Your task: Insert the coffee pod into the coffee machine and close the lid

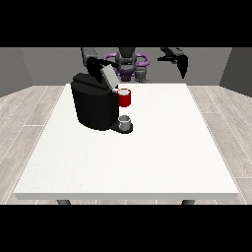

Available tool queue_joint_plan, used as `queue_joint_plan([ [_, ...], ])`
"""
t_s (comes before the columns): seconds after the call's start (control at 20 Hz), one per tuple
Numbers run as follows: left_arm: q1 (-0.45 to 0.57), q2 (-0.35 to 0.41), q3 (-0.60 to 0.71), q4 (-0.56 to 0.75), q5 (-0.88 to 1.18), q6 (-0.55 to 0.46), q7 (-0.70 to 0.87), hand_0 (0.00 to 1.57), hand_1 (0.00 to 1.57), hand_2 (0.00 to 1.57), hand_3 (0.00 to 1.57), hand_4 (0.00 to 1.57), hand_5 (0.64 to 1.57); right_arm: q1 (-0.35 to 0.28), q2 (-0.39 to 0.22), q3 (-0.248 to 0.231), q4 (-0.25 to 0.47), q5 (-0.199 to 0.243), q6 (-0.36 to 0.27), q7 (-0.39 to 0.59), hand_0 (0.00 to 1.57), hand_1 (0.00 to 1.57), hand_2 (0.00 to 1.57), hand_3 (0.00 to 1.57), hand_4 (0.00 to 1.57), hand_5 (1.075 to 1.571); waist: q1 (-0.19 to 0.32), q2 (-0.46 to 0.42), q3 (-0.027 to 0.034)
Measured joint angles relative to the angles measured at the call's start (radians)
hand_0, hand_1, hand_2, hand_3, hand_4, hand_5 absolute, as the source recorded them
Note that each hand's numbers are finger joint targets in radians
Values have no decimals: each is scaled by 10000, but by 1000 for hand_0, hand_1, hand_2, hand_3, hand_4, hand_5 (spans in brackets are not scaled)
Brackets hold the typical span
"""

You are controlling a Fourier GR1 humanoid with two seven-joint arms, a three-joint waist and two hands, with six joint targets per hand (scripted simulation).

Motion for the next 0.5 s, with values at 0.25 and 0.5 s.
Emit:
queue_joint_plan([
  [0.25,108,-132,-209,-8,-111,160,-268,0,0,0,0,0,1571,-567,11,-92,203,6,-63,104,0,0,0,0,0,1571,102,154,25],
  [0.5,179,-102,-222,8,-28,234,-137,0,0,0,0,141,1571,-613,134,86,419,171,-34,112,0,0,0,0,154,1571,92,116,39],
])
